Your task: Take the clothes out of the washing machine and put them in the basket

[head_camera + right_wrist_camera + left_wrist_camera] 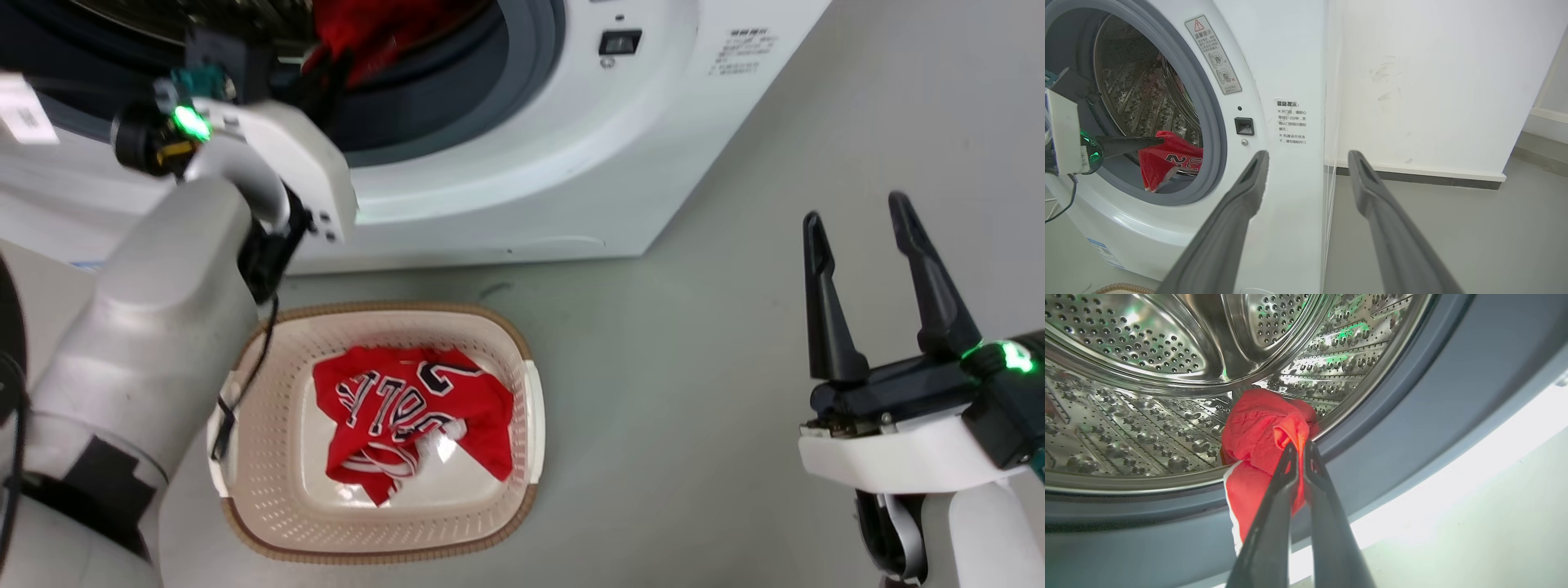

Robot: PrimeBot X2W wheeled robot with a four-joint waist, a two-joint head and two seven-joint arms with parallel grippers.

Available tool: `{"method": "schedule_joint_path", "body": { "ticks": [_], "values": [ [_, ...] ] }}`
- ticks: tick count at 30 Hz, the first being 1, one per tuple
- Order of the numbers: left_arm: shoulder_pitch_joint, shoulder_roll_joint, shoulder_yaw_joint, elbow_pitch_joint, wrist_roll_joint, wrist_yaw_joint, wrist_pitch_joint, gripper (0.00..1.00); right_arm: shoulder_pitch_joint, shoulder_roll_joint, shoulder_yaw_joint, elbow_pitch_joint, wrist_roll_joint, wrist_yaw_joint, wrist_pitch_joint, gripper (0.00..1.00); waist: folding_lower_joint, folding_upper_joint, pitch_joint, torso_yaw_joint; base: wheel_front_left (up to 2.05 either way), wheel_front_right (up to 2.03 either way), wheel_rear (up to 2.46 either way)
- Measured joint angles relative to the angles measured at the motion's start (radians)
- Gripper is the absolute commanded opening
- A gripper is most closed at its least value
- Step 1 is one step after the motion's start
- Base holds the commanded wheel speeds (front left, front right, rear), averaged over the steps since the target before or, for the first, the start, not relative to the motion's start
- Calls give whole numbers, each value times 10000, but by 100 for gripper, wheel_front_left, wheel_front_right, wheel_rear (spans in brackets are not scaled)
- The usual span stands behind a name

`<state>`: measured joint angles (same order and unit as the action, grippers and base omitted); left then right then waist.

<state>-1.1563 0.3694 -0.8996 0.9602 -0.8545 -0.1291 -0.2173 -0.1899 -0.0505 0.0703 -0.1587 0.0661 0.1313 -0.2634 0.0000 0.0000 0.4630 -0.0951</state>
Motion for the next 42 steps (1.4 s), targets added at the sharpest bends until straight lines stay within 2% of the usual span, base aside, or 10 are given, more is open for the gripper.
{"method": "schedule_joint_path", "body": {
  "ticks": [5,11,21,22,24,42],
  "values": [
    [835,0,15,-430,46,75,-334,0,361,0,31,86,-63,0,0,100,-1,0,-700,197,0,0,0],
    [1765,102,198,-1546,270,430,-426,0,731,0,44,174,-125,0,0,100,-1,0,-1456,397,0,0,0],
    [3498,777,1325,-4554,1045,1427,-443,0,1184,-2,65,305,-144,0,0,100,-2,0,-2386,633,0,0,0],
    [3985,1003,1659,-5375,1193,1707,-443,0,1289,0,79,318,-142,0,0,100,-1,0,-2604,672,0,0,0],
    [4306,1108,1808,-5923,1273,1877,-443,0,1359,-2,79,337,-134,0,0,100,-2,0,-2744,696,0,0,0],
    [5673,2428,2506,-10040,1820,3382,-280,0,1994,-2,77,439,-56,0,0,100,-1,0,-3843,947,0,0,0]
  ]
}}
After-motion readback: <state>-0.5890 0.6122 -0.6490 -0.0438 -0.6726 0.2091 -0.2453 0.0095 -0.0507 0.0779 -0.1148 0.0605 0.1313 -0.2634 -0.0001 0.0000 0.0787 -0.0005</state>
